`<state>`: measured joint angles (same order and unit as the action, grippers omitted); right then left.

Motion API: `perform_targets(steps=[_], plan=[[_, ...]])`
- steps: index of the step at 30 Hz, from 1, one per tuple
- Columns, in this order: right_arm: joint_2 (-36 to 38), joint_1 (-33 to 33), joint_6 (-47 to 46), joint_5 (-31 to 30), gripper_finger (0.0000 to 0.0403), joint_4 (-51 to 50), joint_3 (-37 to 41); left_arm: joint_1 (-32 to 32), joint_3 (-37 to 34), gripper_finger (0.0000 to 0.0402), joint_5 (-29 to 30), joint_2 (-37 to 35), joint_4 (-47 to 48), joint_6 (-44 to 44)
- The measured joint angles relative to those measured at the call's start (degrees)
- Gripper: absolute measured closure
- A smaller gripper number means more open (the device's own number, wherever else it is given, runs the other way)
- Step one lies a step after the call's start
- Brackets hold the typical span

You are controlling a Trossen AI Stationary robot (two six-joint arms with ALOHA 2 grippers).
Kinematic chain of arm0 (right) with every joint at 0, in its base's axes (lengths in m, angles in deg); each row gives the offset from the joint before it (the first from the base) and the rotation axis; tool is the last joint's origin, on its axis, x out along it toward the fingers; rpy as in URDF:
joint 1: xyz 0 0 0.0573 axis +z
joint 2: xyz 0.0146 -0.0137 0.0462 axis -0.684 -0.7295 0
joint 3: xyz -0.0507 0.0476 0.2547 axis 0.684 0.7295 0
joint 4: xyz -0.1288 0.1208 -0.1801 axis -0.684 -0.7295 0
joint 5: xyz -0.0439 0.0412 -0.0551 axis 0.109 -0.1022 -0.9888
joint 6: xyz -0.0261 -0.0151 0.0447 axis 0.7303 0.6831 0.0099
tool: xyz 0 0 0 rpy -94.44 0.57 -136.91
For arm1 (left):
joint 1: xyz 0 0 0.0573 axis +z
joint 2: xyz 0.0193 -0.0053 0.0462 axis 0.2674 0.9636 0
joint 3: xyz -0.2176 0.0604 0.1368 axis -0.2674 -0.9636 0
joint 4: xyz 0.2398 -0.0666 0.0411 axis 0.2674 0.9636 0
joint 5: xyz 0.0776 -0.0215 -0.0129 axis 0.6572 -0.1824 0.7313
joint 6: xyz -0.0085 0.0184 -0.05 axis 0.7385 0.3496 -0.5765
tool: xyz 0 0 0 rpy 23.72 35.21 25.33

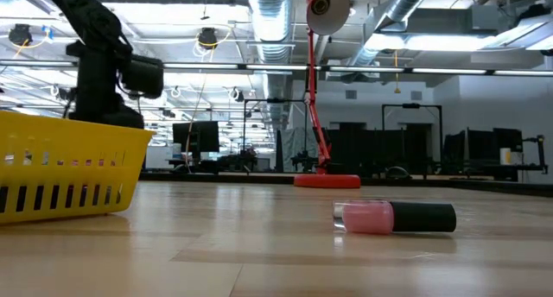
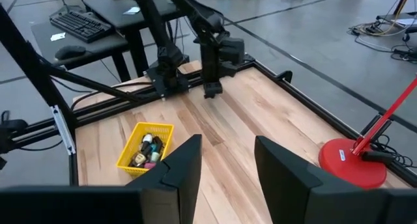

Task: Pick & Place Nail Polish
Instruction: Put the transparent nail polish bottle into the yellow basket

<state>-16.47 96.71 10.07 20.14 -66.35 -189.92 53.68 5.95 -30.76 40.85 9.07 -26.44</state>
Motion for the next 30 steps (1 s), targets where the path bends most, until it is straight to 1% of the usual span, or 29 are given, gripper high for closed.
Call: perform_targets(steps=[2,4,7,10,13,16,20,23,24,26,28,30], plan=[[0.0,-0.1,0.0,-0.04,0.0271,0.0,0.0,0.0,-0.11,0.0302,-0.33,-2.38,0.34,-0.43],[0.0,-0.1,0.01,-0.03,0.0273,0.02,0.0,0.0,0.0,0.0302,-2.4,-4.66,-0.32,-1.1],[0.0,-0.1,0.0,-0.02,0.0275,0.02,0.0,-0.79,-0.02,0.0302,-9.45,-8.88,-1.83,-1.24],[0.0,-0.08,0.0,-0.03,0.0275,0.02,-0.02,-3.58,0.0,0.0302,-15.72,-14.18,-4.45,-1.43],[0.0,-0.59,0.0,-0.02,0.0275,0.02,-0.02,-8.31,0.02,0.0302,-20.19,-19.61,-7.82,-1.75],[0.02,-1.42,0.29,-0.02,0.0275,0.04,-0.02,-14.59,0.04,0.0302,-23.1,-24.55,-10.31,-1.8],[0.02,-3.06,1.58,0.0,0.0274,0.06,-0.02,-26.57,0.07,0.0302,-25.16,-29.58,-12.68,-2.67],[0.02,-4.28,2.63,0.07,0.0274,0.07,-0.04,-37.97,0.09,0.0302,-24.66,-31.44,-16.25,-3.11],[0.02,-4.59,2.87,0.11,0.0274,0.05,-0.04,-42.09,0.11,0.0302,-23.41,-31.51,-17.74,-3.19],[0.02,-5.35,3.02,0.15,0.0274,0.04,-0.04,-50.17,0.11,0.0302,-18.79,-31.22,-20.85,-3.21],[0.02,-5.93,3.01,0.25,0.0274,0.04,-0.04,-57.63,0.17,0.0302,-12.95,-29.6,-24.18,-2.9],[0.02,-6.42,2.99,0.53,0.0274,0.04,-0.04,-64.16,0.17,0.0302,-6.76,-27.19,-25.58,-2.65]])
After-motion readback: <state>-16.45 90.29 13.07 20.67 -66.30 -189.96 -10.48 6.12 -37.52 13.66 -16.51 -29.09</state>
